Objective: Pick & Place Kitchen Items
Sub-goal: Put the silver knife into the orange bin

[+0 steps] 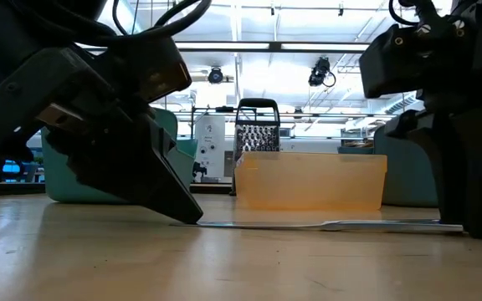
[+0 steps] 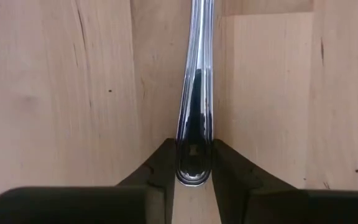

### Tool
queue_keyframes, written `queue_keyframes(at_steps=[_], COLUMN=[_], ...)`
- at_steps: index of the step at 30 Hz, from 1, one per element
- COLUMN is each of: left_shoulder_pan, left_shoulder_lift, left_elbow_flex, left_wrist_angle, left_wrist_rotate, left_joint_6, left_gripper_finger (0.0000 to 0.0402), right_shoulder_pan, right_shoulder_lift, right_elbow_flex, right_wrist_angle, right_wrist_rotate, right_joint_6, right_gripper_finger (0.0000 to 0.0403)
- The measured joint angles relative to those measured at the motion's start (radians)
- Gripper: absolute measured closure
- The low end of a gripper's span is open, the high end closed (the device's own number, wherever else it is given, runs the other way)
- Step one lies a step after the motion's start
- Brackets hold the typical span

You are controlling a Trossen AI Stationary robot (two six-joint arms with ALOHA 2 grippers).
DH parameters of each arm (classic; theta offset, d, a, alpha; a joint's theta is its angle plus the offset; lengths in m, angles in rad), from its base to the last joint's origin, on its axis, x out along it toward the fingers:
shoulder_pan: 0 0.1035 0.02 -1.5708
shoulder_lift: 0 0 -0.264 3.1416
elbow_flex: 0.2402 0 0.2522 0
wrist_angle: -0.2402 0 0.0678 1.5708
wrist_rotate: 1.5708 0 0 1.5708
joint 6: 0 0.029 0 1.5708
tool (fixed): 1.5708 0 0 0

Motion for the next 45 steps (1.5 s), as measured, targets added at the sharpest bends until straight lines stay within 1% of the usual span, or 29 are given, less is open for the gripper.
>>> queue_keyframes(at_steps=[4, 8, 14, 19, 23, 25, 26, 28, 30, 32, 34, 36, 40, 42, 45], left_shoulder_pan=[-0.004, -0.018, -0.053, -0.087, -0.112, -0.122, -0.127, -0.136, -0.146, -0.152, -0.154, -0.154, -0.147, -0.131, -0.073], left_shoulder_lift=[0.003, 0.005, -0.017, -0.067, -0.114, -0.147, -0.168, -0.212, -0.278, -0.361, -0.471, -0.582, -0.837, -0.968, -1.158], left_elbow_flex=[0.001, 0.010, 0.014, 0.015, -0.004, -0.033, -0.059, -0.126, -0.222, -0.320, -0.412, -0.469, -0.535, -0.570, -0.635], left_wrist_angle=[0.067, 0.086, 0.091, 0.078, 0.073, 0.099, 0.122, 0.220, 0.346, 0.482, 0.550, 0.552, 0.445, 0.403, 0.384], left_wrist_rotate=[-0.008, -0.003, -0.011, -0.071, -0.186, -0.238, -0.249, -0.248, -0.249, -0.228, -0.213, -0.222, -0.231, -0.217, -0.156], left_joint_6=[0.069, 0.140, 0.231, 0.290, 0.335, 0.339, 0.340, 0.365, 0.393, 0.420, 0.427, 0.439, 0.517, 0.559, 0.577], left_gripper_finger=[0.0382, 0.0374, 0.0383, 0.0396, 0.0396, 0.0396, 0.0396, 0.0398, 0.0398, 0.0398, 0.0398, 0.0399, 0.0400, 0.0400, 0.0400], right_shoulder_pan=[0.004, 0.004, 0.008, 0.009, 0.009, 0.010, 0.010, 0.015, 0.017, 0.024, 0.025, 0.029, 0.034, 0.035, 0.036], right_shoulder_lift=[-0.017, -0.015, -0.015, -0.020, -0.043, -0.063, -0.075, -0.099, -0.120, -0.136, -0.143, -0.149, -0.155, -0.157, -0.160], right_elbow_flex=[0.023, 0.048, 0.050, 0.051, 0.054, 0.054, 0.054, 0.055, 0.055, 0.056, 0.056, 0.056, 0.056, 0.056, 0.056], right_wrist_angle=[-0.026, -0.051, -0.058, -0.063, -0.081, -0.094, -0.095, -0.096, -0.096, -0.097, -0.091, -0.099, -0.084, -0.064, -0.070], right_wrist_rotate=[0.019, 0.021, 0.039, 0.055, 0.087, 0.100, 0.106, 0.134, 0.152, 0.170, 0.182, 0.185, 0.196, 0.203, 0.209], right_joint_6=[-0.007, -0.037, -0.037, -0.032, -0.030, -0.029, -0.029, -0.027, -0.022, -0.022, -0.022, -0.021, -0.019, -0.023, -0.018], right_gripper_finger=[0.0324, 0.0324, 0.0324, 0.0324, 0.0324, 0.0324, 0.0324, 0.0324, 0.0324, 0.0324, 0.0324, 0.0324, 0.0324, 0.0324, 0.0324])
